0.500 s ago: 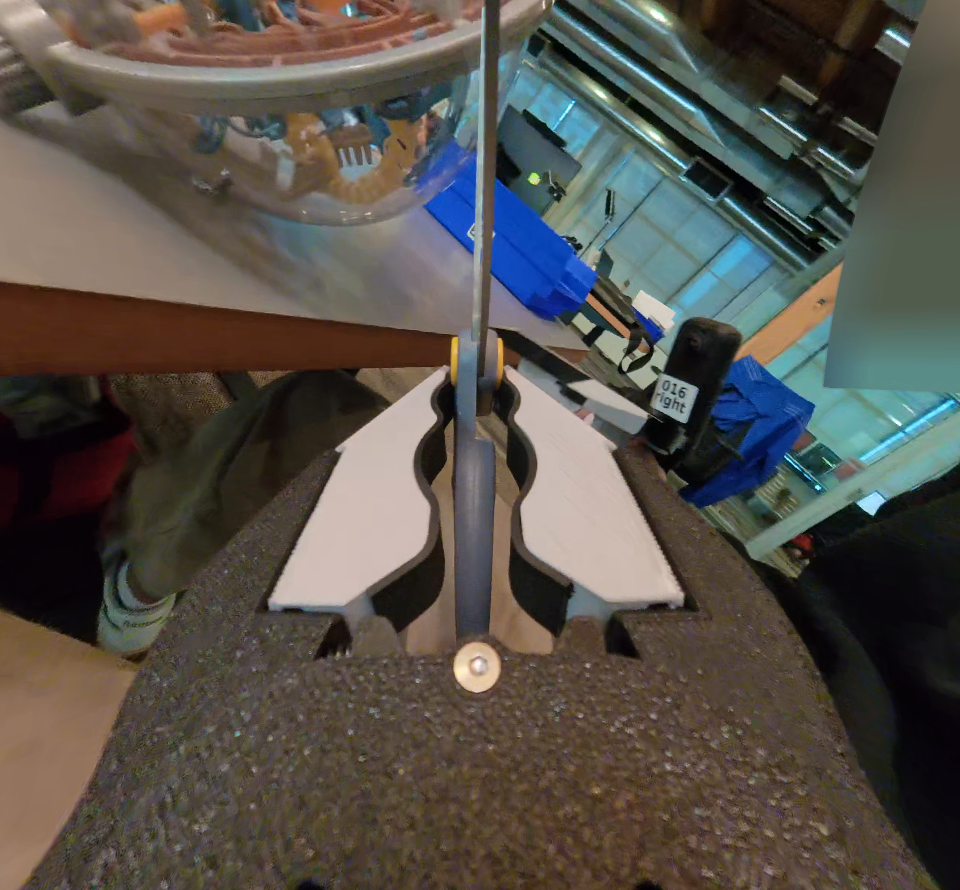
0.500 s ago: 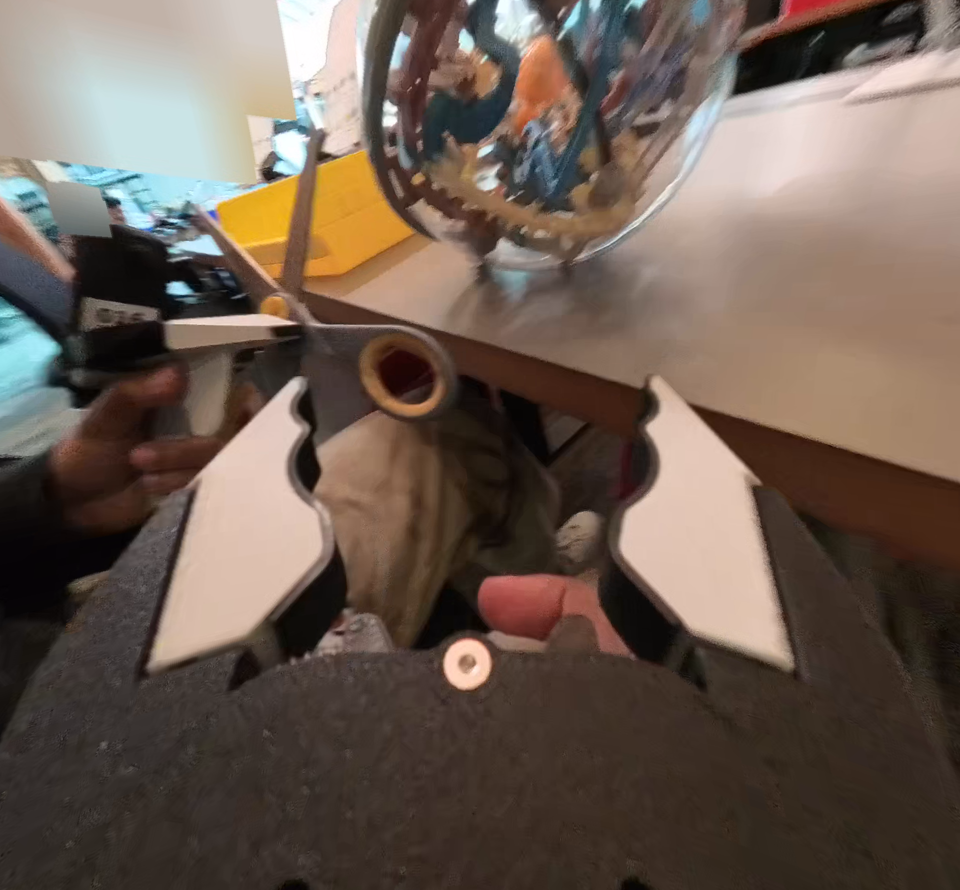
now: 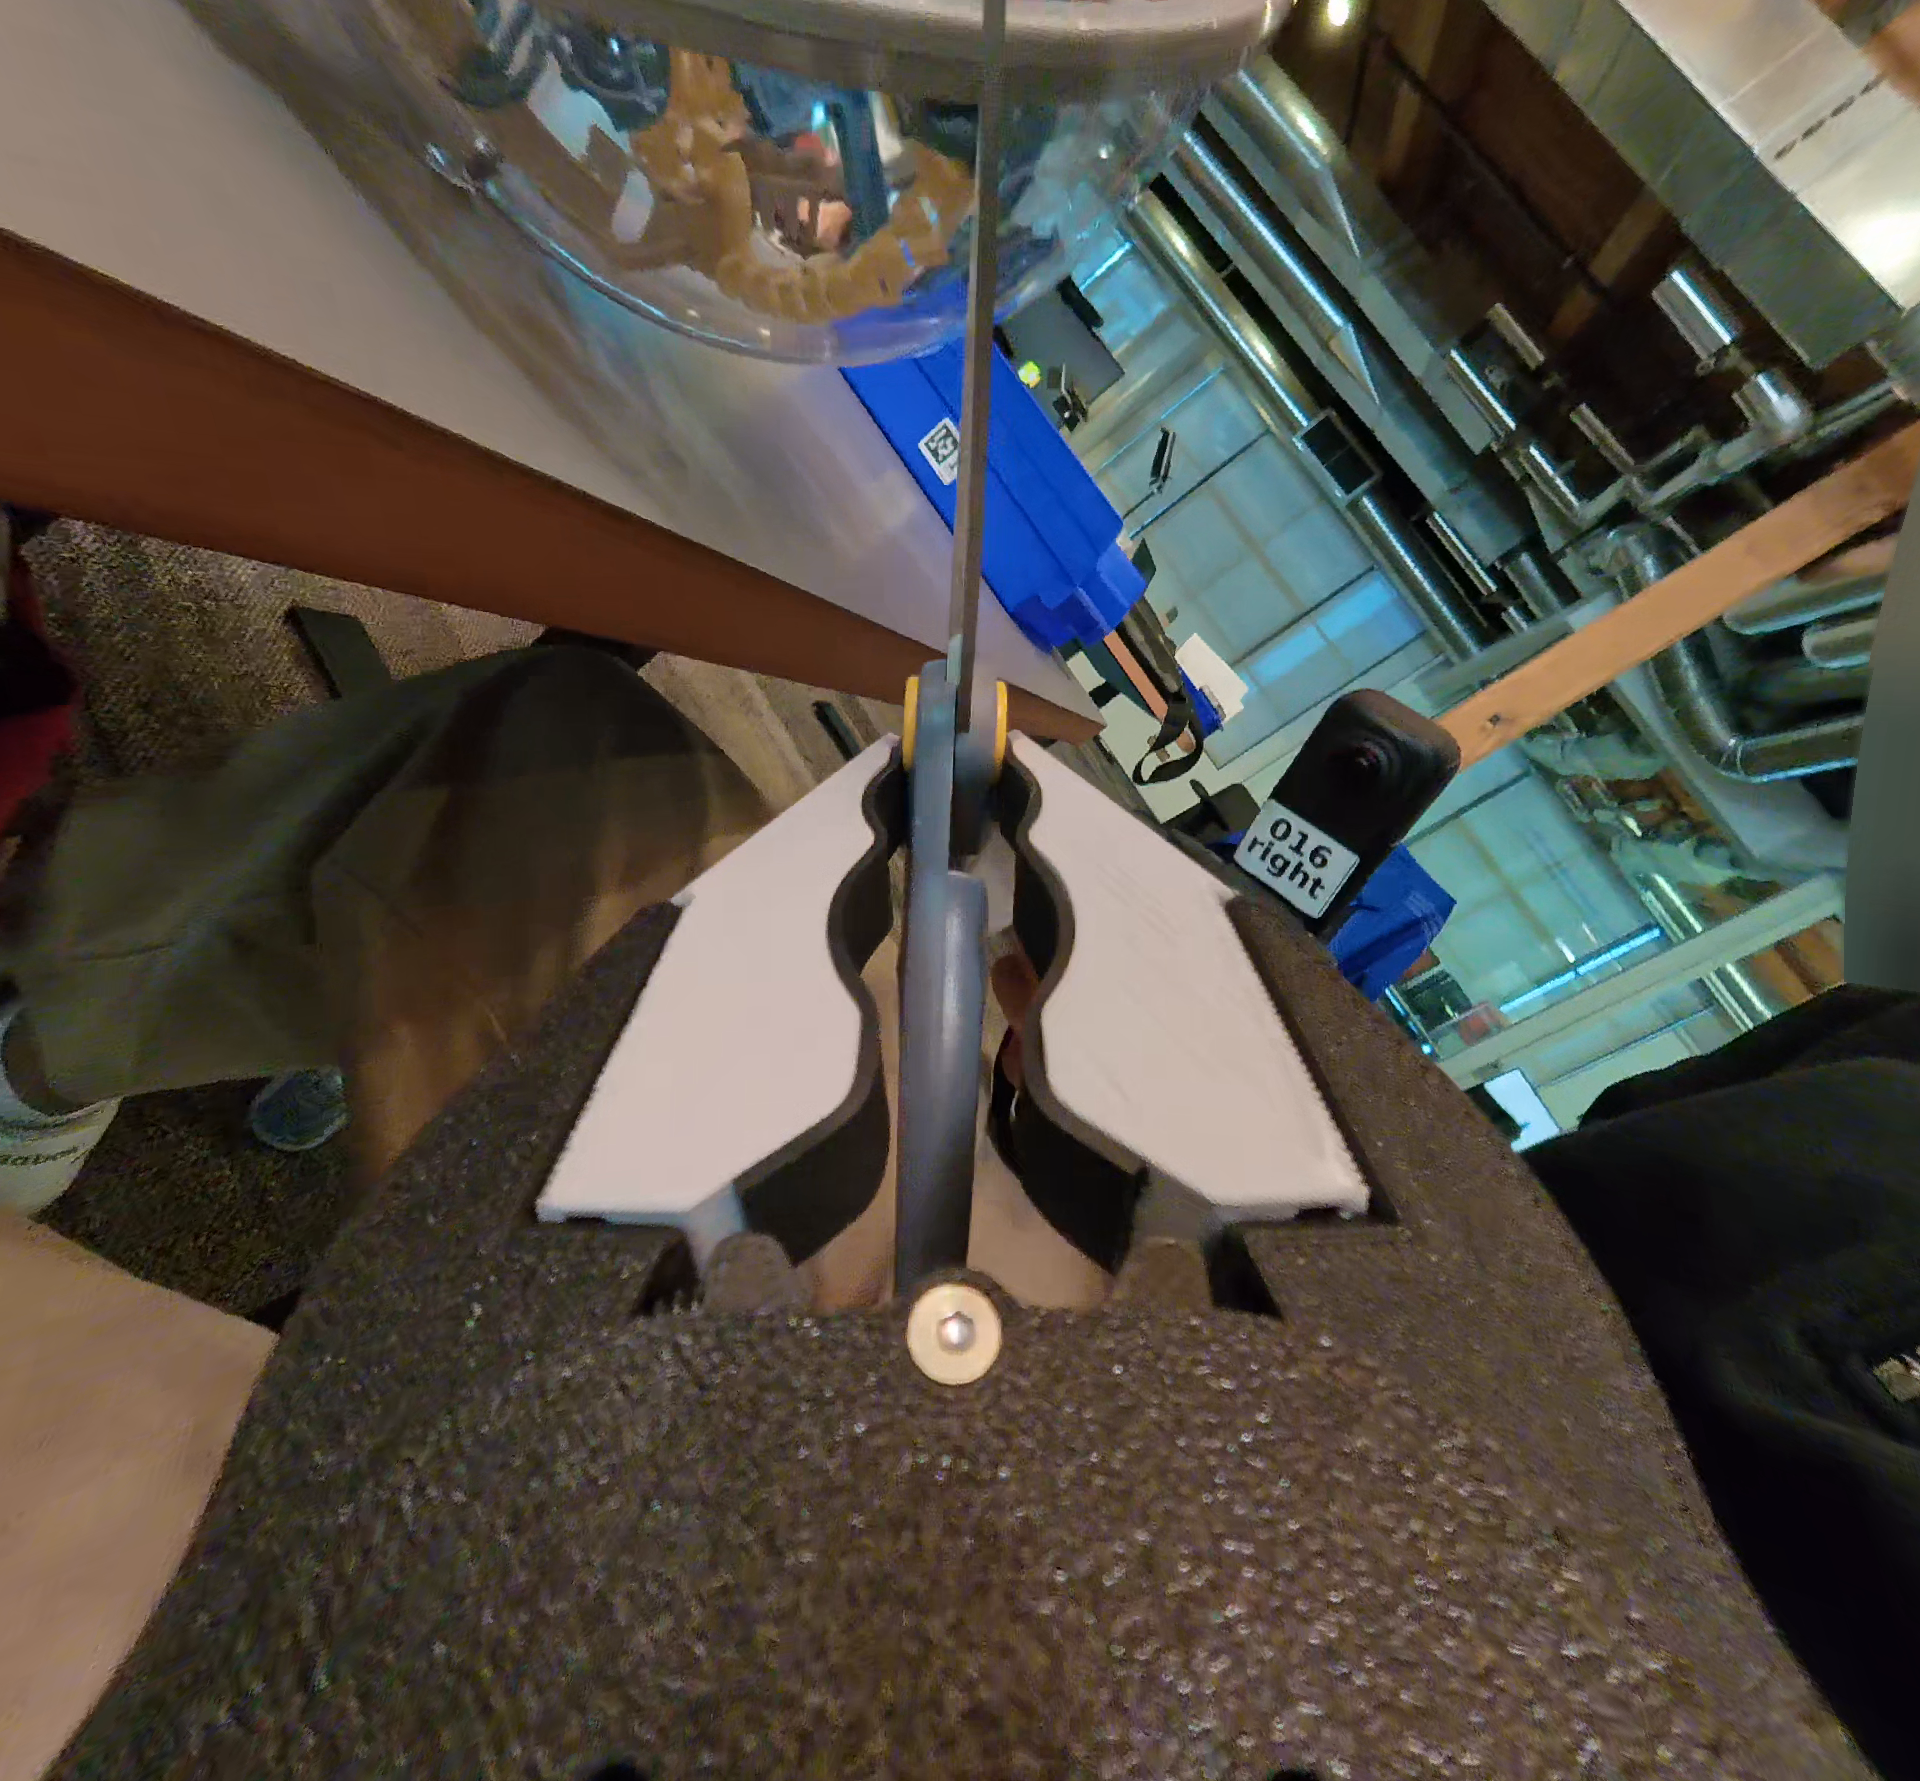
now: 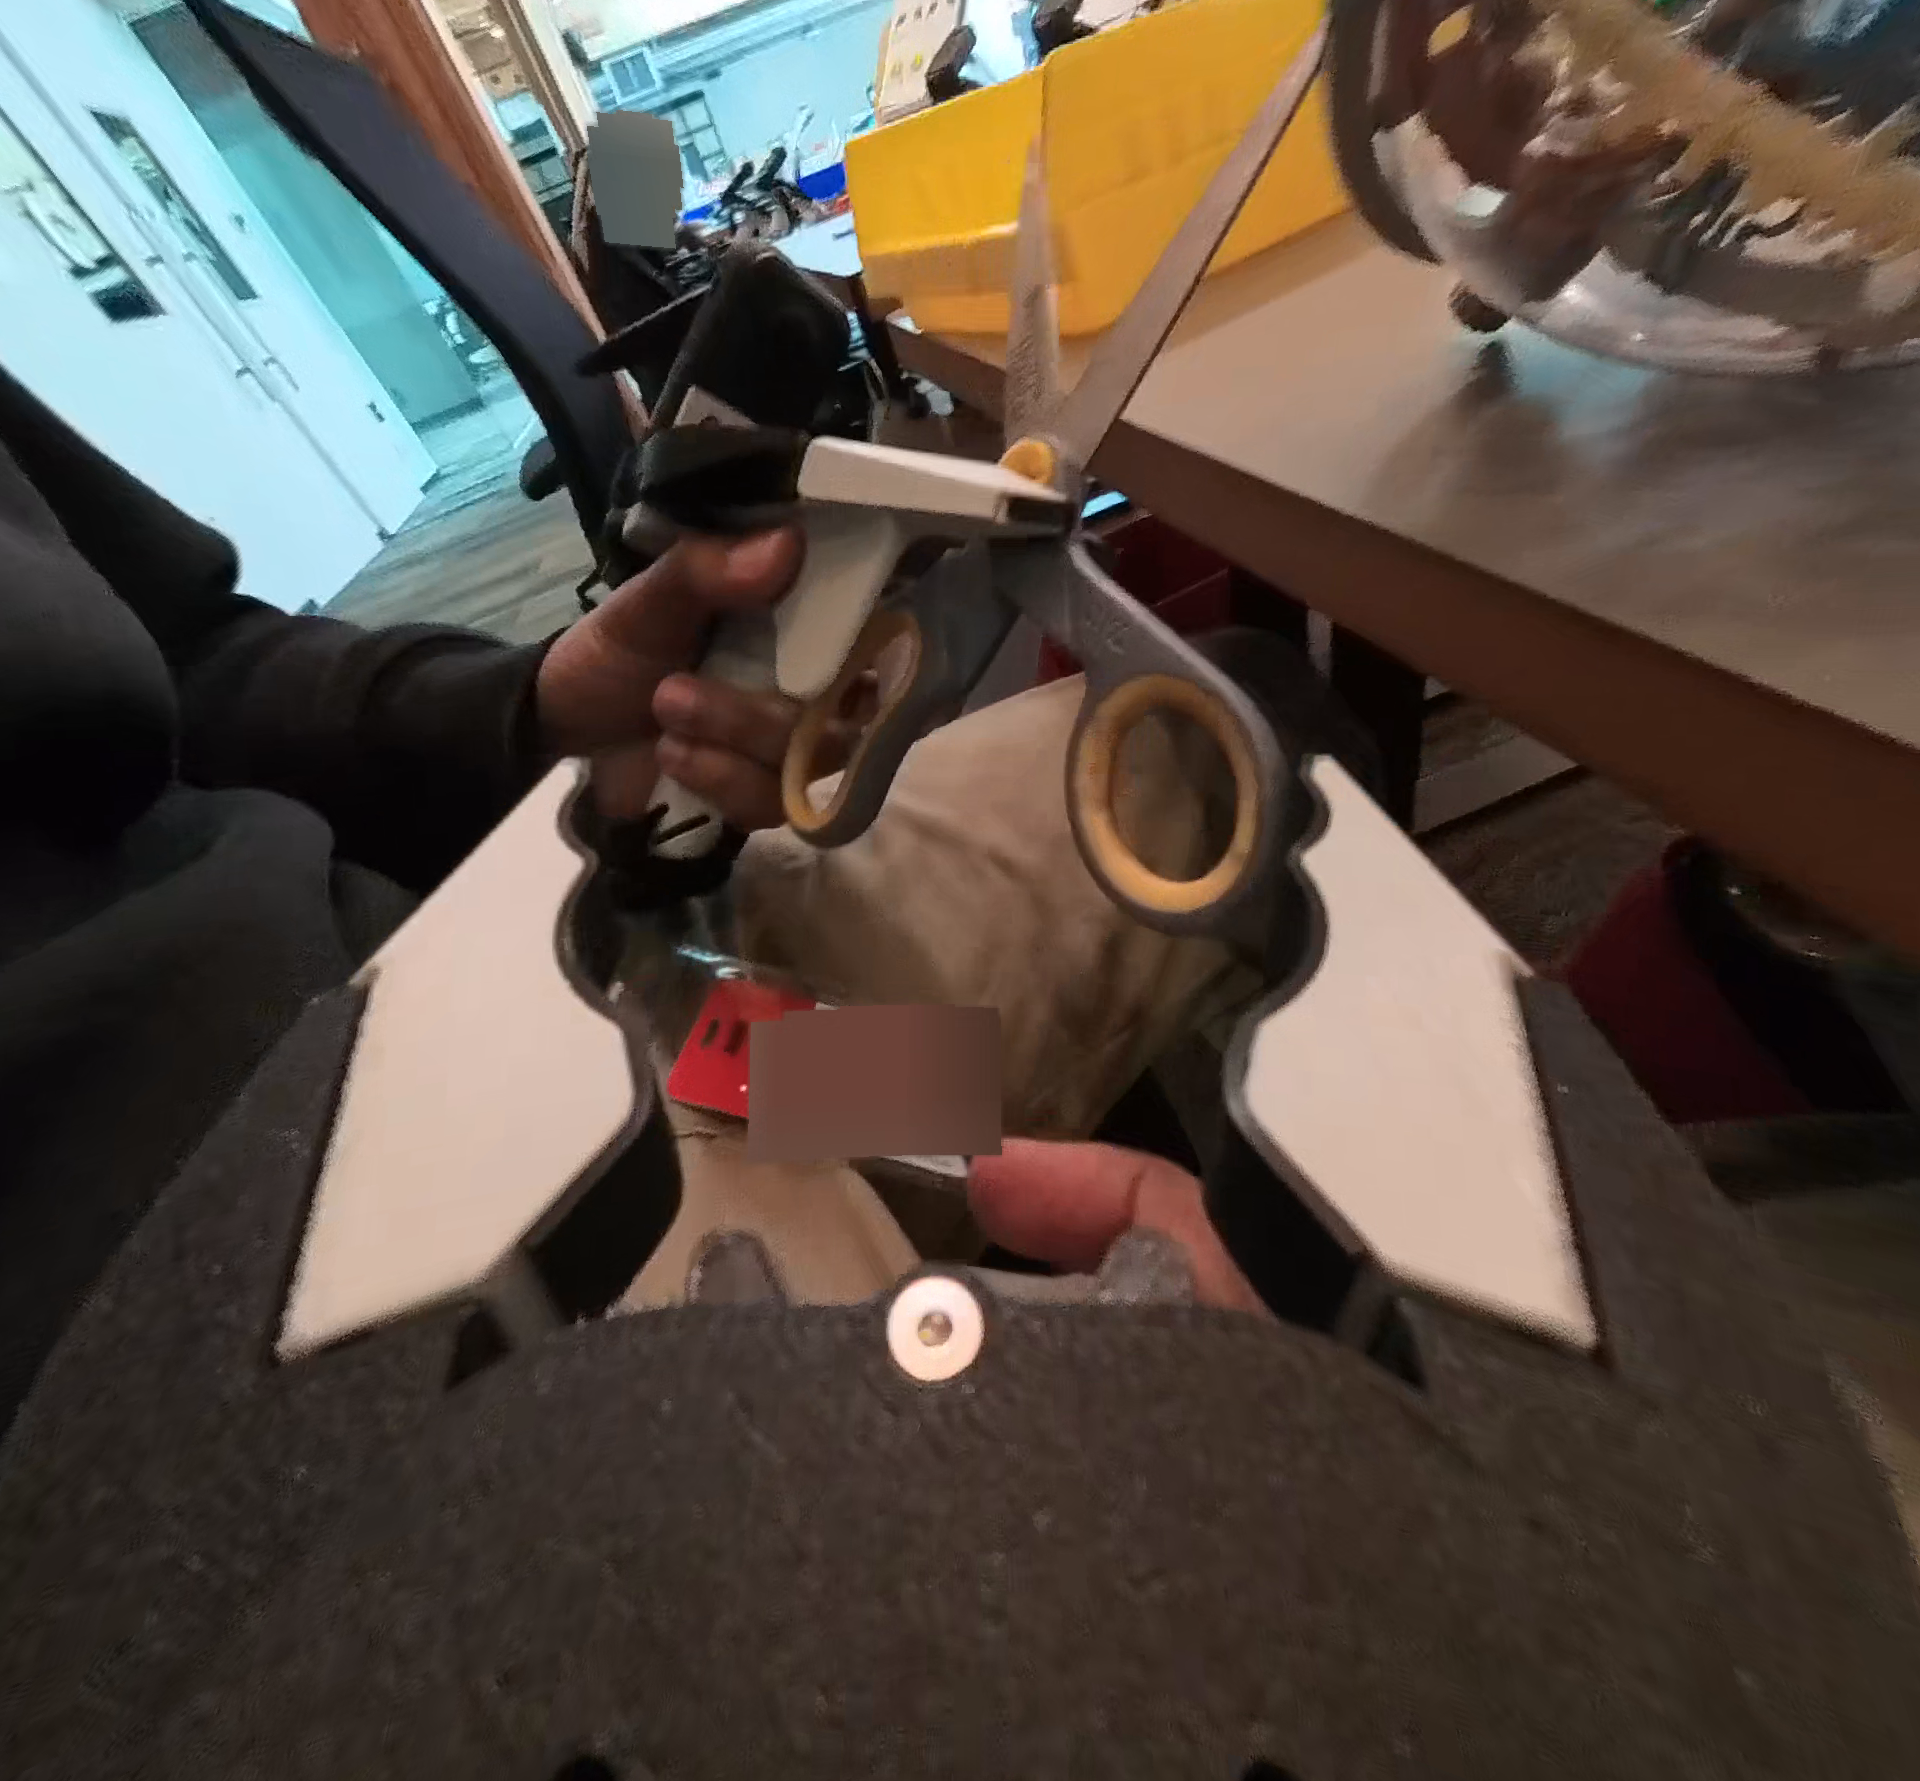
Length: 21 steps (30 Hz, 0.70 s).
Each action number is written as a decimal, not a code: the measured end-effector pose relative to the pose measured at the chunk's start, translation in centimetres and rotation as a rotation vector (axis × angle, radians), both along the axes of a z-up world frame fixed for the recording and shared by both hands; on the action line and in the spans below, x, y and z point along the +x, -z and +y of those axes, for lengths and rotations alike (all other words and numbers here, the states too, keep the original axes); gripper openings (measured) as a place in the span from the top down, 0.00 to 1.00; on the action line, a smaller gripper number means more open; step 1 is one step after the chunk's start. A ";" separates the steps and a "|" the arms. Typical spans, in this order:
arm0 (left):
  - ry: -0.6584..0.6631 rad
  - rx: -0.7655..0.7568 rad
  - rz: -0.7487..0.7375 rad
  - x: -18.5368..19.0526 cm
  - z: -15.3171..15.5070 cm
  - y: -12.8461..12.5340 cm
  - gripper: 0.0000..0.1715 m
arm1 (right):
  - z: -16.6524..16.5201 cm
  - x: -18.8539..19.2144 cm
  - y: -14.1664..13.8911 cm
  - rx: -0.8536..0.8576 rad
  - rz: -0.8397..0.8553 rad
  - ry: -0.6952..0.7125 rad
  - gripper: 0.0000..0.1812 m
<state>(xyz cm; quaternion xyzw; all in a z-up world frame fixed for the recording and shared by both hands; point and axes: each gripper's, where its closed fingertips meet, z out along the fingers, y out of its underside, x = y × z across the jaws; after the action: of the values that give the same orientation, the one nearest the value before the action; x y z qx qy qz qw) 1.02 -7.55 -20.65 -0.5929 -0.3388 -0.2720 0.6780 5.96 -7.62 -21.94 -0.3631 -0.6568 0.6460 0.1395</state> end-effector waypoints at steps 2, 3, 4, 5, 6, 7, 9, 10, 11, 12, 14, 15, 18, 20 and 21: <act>-0.018 0.013 -0.006 -0.4 -0.3 -0.2 0.92 | -0.6 0.4 0.2 -0.008 -0.015 -0.039 0.31; -0.026 0.019 -0.007 -0.5 -0.4 -0.3 0.93 | -1.0 0.7 0.3 -0.008 -0.026 -0.065 0.32; -0.030 0.028 -0.006 -0.6 -0.5 -0.5 0.93 | -1.3 1.0 0.4 -0.010 -0.037 -0.093 0.32; -0.031 0.033 -0.005 -0.6 -0.5 -0.6 0.93 | -1.6 1.3 0.5 -0.016 -0.049 -0.118 0.32; -0.032 0.037 -0.004 -0.6 -0.6 -0.6 0.93 | -1.9 1.6 0.6 -0.024 -0.060 -0.139 0.32; -0.032 0.040 -0.003 -0.7 -0.6 -0.7 0.93 | -2.0 1.8 0.6 -0.034 -0.068 -0.155 0.32; -0.025 0.041 0.002 -0.6 -0.6 -0.8 0.93 | -2.0 2.0 0.3 -0.068 -0.081 -0.170 0.32; -0.021 0.047 0.005 -0.6 -0.6 -0.9 0.93 | -1.9 2.0 -0.1 -0.104 -0.088 -0.178 0.31; -0.013 0.063 0.007 -0.5 -0.7 -1.2 0.93 | -1.7 2.0 -0.7 -0.156 -0.099 -0.182 0.30; 0.001 0.085 0.008 -0.3 -0.7 -1.6 0.93 | -1.3 1.8 -1.3 -0.212 -0.112 -0.172 0.28; 0.028 0.115 0.020 0.0 -0.8 -2.2 0.92 | 0.0 1.3 -2.4 -0.304 -0.125 -0.139 0.21; 0.051 0.131 0.028 0.3 -0.8 -2.5 0.92 | 0.6 1.1 -2.9 -0.344 -0.130 -0.122 0.20; 0.137 0.219 0.038 1.6 -0.9 -4.1 0.92 | 1.7 1.2 -4.4 -0.481 -0.143 -0.143 0.17; 0.203 0.292 0.032 2.6 -1.1 -5.2 0.93 | 1.9 1.3 -4.5 -0.552 -0.182 -0.189 0.21; 0.241 0.325 0.026 3.2 -1.2 -5.7 0.92 | 2.0 1.4 -4.3 -0.583 -0.205 -0.212 0.46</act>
<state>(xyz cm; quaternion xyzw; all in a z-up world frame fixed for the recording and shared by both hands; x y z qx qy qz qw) 4.18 -8.71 -14.98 -0.5156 -0.2083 -0.3948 0.7314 7.38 -5.62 -17.60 -0.3805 -0.4890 0.7778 -0.1050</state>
